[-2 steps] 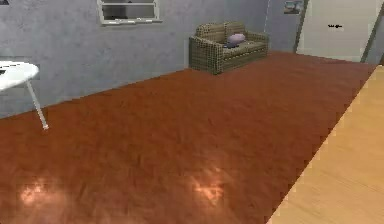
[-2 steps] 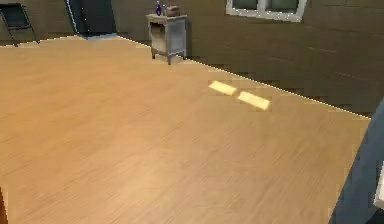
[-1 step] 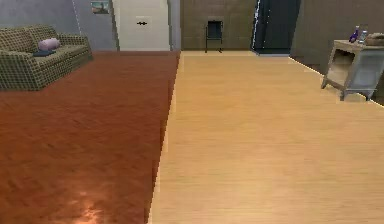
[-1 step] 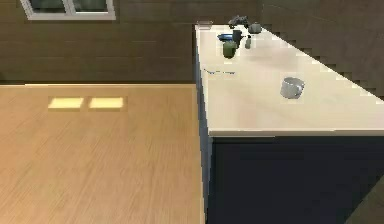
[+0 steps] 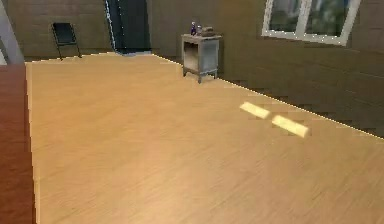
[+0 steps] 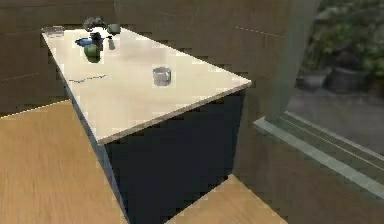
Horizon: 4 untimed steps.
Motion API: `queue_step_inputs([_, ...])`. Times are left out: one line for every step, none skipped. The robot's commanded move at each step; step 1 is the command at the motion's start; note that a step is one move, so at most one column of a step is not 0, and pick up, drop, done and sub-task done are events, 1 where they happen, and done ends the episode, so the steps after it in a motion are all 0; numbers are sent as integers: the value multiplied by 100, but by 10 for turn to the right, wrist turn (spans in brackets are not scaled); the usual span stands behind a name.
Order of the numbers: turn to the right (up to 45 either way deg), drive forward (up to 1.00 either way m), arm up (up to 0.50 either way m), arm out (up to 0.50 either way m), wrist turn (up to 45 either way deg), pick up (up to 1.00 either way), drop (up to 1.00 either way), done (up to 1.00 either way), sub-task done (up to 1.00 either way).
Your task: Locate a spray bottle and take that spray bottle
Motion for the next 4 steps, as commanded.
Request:
queue_step_inputs([0,100,0,0,0,0,0,0,0])
queue_step_inputs([0,100,0,0,0,0,0,0,0])
queue_step_inputs([30,0,0,0,0,0,0,0,0])
queue_step_inputs([0,100,0,0,0,0,0,0,0])
